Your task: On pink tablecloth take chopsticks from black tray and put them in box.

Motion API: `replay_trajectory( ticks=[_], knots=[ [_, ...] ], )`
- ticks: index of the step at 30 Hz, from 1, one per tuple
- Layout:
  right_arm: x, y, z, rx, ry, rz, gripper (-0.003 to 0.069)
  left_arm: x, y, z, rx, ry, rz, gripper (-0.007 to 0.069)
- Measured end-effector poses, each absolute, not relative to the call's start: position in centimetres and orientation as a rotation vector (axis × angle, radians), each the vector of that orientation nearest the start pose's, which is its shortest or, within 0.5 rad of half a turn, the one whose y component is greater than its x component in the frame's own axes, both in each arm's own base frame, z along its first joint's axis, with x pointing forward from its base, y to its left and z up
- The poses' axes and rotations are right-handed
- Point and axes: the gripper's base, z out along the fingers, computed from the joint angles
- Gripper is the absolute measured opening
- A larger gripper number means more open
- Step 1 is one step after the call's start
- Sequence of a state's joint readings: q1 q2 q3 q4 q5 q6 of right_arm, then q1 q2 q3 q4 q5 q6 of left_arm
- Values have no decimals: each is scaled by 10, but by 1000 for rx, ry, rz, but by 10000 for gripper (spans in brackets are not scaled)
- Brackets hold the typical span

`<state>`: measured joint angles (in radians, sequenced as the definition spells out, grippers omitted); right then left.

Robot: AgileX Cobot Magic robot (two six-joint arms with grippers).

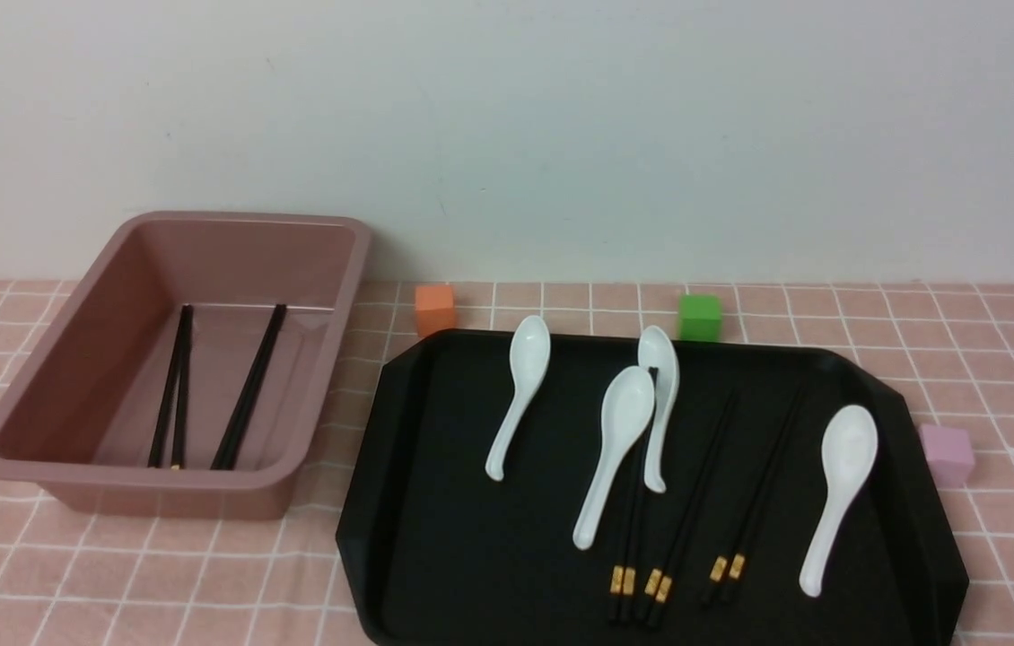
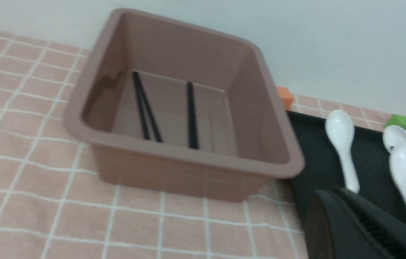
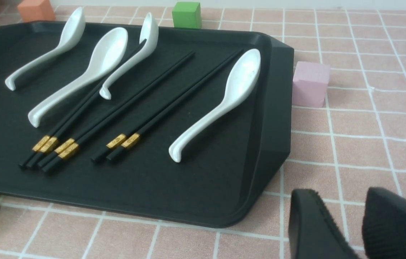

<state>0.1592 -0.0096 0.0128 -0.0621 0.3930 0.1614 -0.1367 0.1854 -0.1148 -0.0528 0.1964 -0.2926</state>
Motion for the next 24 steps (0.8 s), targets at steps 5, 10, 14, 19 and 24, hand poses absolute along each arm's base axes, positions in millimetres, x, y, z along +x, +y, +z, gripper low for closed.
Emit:
replay_trajectory(
  ticks=[5, 10, 14, 19, 24],
  knots=[
    [52, 6, 174, -36, 1882, 158, 240, 56, -7, 181, -216, 1790, -337, -13],
    [52, 6, 174, -36, 1881, 158, 240, 52, -8, 168, -222, 1894, -330, -13],
    [52, 6, 174, -36, 1881, 158, 240, 52, -8, 168, -220, 1896, -329, -13],
    [52, 6, 174, -36, 1881, 157, 240, 52, -8, 168, -220, 1896, -329, -13],
    [52, 6, 174, -36, 1881, 157, 240, 52, -8, 168, -220, 1896, -329, -13]
  ],
)
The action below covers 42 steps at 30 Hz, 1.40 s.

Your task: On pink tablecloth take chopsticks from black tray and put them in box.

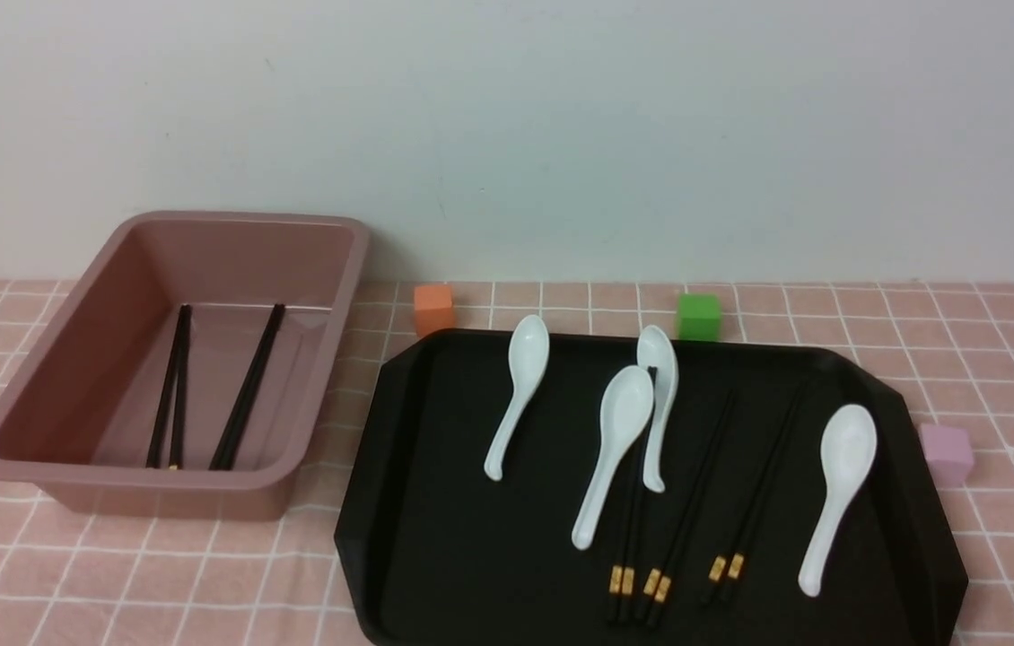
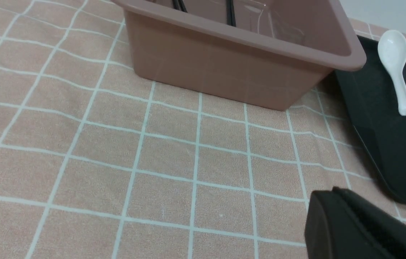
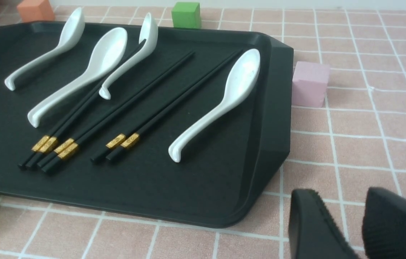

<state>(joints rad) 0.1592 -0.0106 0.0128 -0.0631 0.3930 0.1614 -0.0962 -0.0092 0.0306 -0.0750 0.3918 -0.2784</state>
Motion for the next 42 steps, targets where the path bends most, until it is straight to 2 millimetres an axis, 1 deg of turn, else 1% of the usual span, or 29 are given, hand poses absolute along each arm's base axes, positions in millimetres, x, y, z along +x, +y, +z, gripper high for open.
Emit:
replay_trajectory(
  ticks=[42],
  knots=[
    [52, 6, 174, -36, 1881, 157, 240, 52, -8, 168, -221, 1896, -331, 13]
  ],
)
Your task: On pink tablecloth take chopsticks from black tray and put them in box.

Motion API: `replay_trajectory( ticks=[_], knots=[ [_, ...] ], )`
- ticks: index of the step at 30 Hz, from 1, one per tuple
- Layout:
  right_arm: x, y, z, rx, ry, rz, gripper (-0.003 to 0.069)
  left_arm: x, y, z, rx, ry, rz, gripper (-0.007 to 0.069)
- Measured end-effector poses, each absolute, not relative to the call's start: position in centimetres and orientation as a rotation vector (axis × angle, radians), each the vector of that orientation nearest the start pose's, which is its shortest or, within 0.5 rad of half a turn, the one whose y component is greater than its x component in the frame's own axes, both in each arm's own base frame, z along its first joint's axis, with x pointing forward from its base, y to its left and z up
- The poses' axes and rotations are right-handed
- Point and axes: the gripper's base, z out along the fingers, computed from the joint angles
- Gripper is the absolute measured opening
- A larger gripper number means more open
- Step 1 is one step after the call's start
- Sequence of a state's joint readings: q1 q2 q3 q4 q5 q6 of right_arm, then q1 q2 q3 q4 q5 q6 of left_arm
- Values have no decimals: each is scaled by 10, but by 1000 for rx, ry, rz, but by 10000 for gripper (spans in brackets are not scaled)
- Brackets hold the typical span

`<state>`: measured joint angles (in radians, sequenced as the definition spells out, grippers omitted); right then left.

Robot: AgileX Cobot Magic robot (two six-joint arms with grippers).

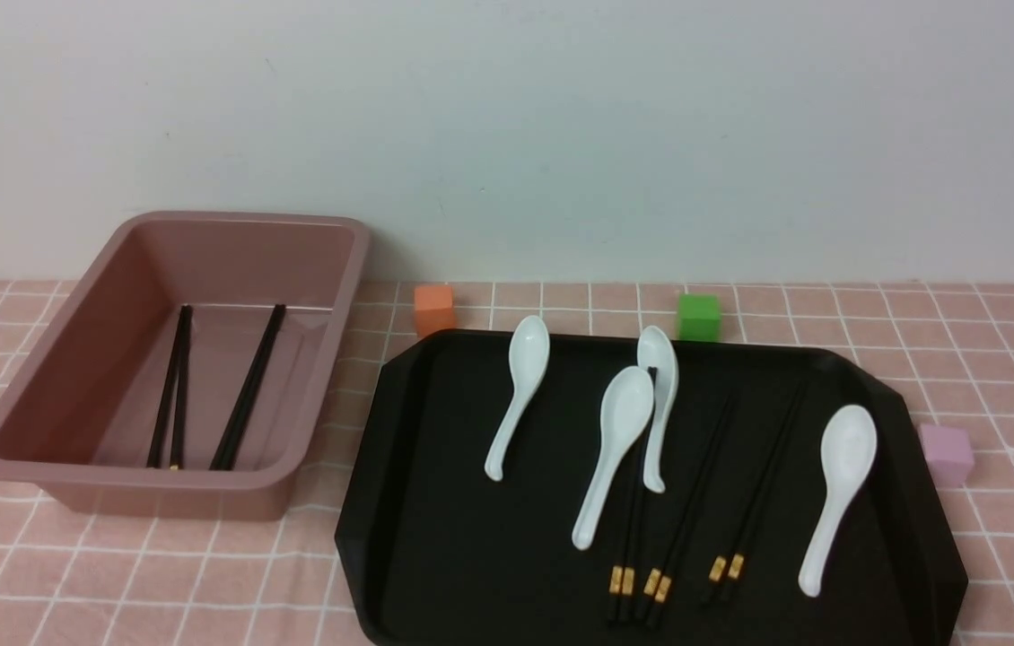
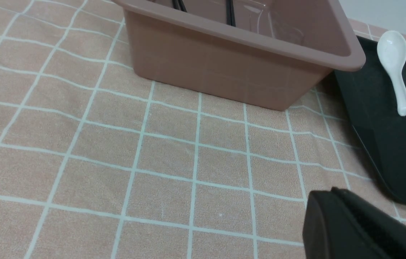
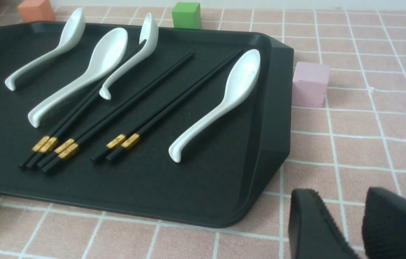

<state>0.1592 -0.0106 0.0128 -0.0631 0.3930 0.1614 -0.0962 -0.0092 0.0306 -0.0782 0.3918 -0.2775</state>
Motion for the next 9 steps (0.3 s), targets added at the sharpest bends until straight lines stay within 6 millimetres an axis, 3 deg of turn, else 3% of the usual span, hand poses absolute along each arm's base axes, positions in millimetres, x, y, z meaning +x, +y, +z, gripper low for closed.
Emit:
replay_trajectory(
  ticks=[9],
  knots=[
    [52, 6, 174, -36, 1881, 157, 240, 52, -8, 168, -222, 1896, -332, 21]
  ],
)
